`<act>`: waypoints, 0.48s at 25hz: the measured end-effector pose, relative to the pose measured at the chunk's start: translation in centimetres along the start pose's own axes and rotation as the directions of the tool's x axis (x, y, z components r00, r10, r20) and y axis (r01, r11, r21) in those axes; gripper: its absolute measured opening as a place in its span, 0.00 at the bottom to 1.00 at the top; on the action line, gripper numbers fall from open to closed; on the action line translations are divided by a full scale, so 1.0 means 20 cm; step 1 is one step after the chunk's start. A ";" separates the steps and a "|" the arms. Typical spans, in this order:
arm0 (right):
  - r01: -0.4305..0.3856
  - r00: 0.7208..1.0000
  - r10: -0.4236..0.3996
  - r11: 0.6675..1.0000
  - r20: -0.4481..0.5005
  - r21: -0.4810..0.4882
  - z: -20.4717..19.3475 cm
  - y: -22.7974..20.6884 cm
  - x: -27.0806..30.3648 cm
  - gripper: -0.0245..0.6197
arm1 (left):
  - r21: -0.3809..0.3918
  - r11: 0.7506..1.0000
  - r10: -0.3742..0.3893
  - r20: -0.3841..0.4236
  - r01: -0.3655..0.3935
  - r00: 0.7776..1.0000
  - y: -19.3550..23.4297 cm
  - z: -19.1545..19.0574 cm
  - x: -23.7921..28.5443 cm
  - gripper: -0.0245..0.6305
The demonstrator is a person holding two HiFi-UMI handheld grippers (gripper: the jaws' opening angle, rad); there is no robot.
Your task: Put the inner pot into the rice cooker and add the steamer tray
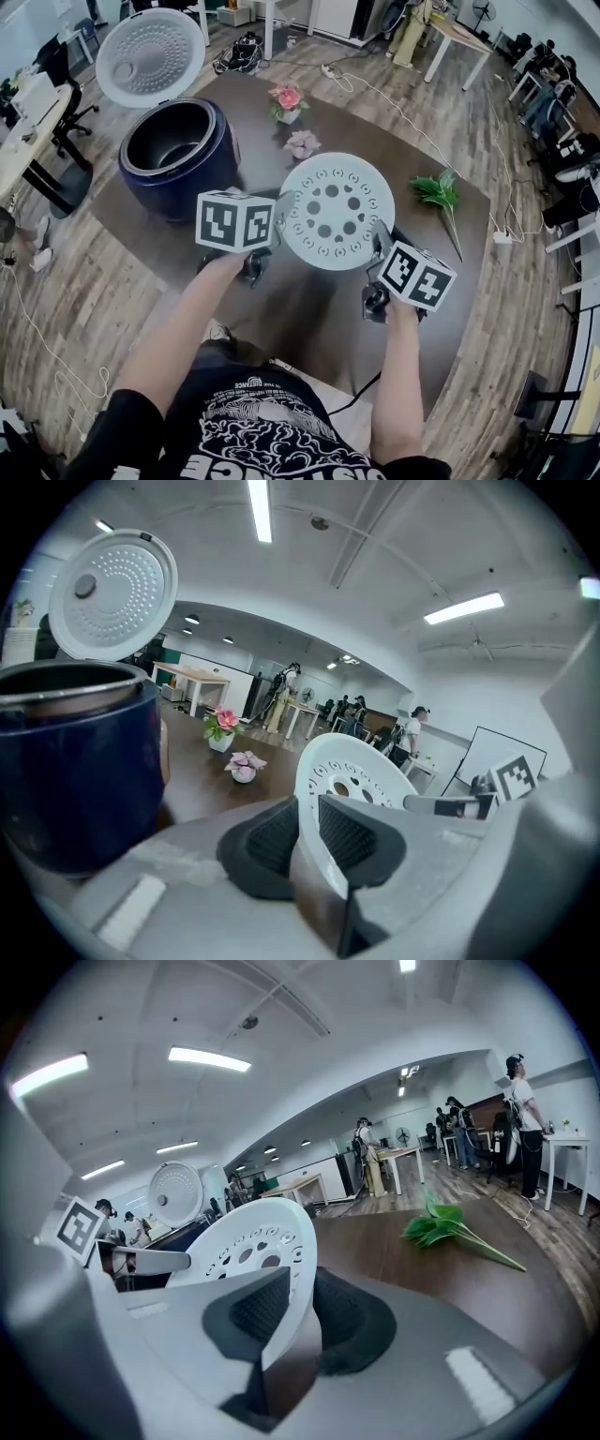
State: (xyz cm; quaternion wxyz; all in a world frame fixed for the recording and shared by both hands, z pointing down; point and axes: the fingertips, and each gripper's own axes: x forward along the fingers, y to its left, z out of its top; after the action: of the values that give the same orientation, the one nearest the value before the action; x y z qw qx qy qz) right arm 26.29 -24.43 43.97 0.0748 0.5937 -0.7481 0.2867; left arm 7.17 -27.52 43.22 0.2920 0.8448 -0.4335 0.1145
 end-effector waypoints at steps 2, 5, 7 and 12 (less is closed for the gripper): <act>-0.019 1.000 0.019 1.000 0.003 -0.014 0.03 0.13 0.07 0.16 | -0.003 1.000 0.009 0.020 -0.009 1.000 0.10 0.06 -0.07 0.15; -0.044 0.999 0.044 0.998 0.008 -0.035 0.08 0.26 0.13 0.16 | 0.003 1.000 0.027 0.047 -0.028 0.999 0.21 0.14 -0.16 0.15; -0.061 0.998 0.061 0.997 0.017 -0.047 0.11 0.31 0.14 0.16 | 0.005 0.999 0.042 0.068 -0.042 0.997 0.23 0.18 -0.20 0.15; -0.095 0.994 0.098 0.993 0.038 -0.076 0.21 0.49 0.19 0.16 | 0.007 0.998 0.059 0.114 -0.060 0.992 0.33 0.31 -0.32 0.15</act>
State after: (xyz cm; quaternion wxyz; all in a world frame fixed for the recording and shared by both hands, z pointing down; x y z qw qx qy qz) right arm 17.11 -28.53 38.91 0.0670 0.5594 -0.7875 0.2498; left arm -2.28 -29.92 37.99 0.2588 0.8382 -0.4739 0.0769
